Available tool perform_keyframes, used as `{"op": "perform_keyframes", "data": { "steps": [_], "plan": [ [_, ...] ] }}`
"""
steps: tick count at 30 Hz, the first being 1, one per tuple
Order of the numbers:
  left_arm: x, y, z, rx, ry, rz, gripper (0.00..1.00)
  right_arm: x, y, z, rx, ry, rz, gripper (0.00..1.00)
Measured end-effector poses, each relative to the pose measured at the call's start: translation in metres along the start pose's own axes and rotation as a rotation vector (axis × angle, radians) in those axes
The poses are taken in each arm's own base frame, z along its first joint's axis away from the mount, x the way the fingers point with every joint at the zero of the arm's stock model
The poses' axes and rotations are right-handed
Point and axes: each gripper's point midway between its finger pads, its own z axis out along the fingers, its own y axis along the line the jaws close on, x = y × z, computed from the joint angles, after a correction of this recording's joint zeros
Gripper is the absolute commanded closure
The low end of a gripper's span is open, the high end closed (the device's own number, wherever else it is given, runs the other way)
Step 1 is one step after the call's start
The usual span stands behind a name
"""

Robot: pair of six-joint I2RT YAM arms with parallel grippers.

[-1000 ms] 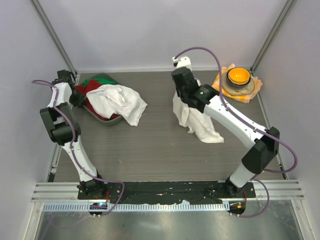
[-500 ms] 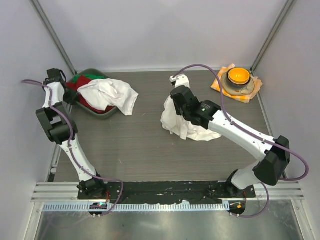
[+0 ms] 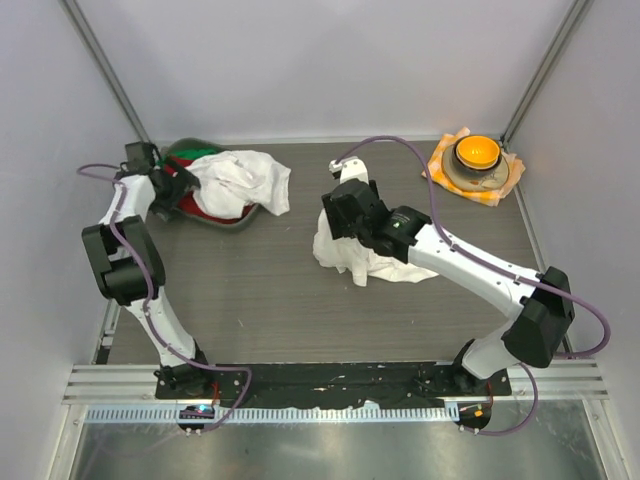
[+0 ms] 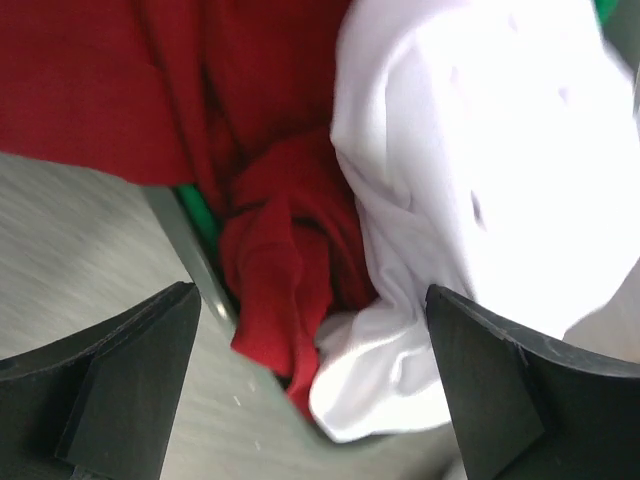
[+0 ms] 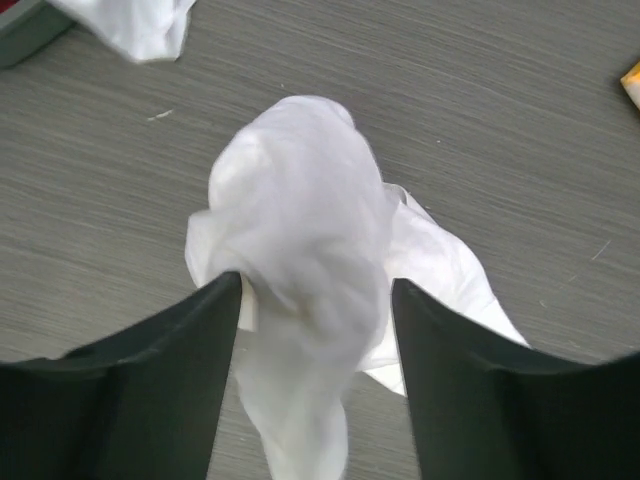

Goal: Fold and stack the t-shirts

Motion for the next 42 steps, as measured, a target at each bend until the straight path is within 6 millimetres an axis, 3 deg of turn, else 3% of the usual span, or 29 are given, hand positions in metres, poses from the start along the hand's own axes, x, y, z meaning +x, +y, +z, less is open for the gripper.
{"op": "perform_keyframes", "data": {
  "steps": [2, 7, 13, 15, 19, 24, 27, 31, 36, 42],
  "plan": [
    [0.035, -0.015, -0.007, 0.027, 0.034, 0.036, 0.0, 0.002, 0.005, 0.001, -0.005, 0.001, -0.005, 0.04],
    [0.126, -0.061, -0.035, 0.131, 0.099, 0.163, 0.0, 0.004, 0.009, 0.001, -0.004, -0.006, -0.01, 0.01],
    [0.186, -0.114, -0.084, 0.259, 0.072, 0.267, 0.0, 0.029, 0.002, 0.008, 0.025, 0.037, -0.031, 0.01],
    [0.196, -0.129, -0.087, 0.291, 0.068, 0.278, 0.0, 0.033, 0.001, 0.009, 0.031, 0.043, -0.031, 0.01],
    [0.226, -0.173, -0.069, 0.337, 0.106, 0.314, 0.0, 0.036, -0.003, 0.006, 0.04, 0.039, -0.017, 0.01],
    [0.259, -0.231, -0.009, 0.363, 0.159, 0.357, 0.0, 0.034, -0.013, -0.003, 0.06, 0.015, -0.004, 0.0],
    [0.275, -0.247, 0.021, 0.345, 0.183, 0.384, 0.0, 0.031, -0.018, -0.009, 0.075, -0.004, 0.005, 0.0],
    [0.279, -0.255, 0.039, 0.305, 0.184, 0.416, 0.0, 0.027, -0.022, -0.013, 0.082, -0.019, 0.012, 0.0],
    [0.257, -0.261, 0.046, 0.254, 0.111, 0.442, 0.0, 0.029, -0.023, -0.012, 0.086, -0.017, 0.011, 0.0],
    [0.231, -0.238, 0.059, 0.164, 0.06, 0.436, 0.0, 0.033, -0.022, -0.011, 0.085, -0.007, 0.008, 0.01]
  ]
}}
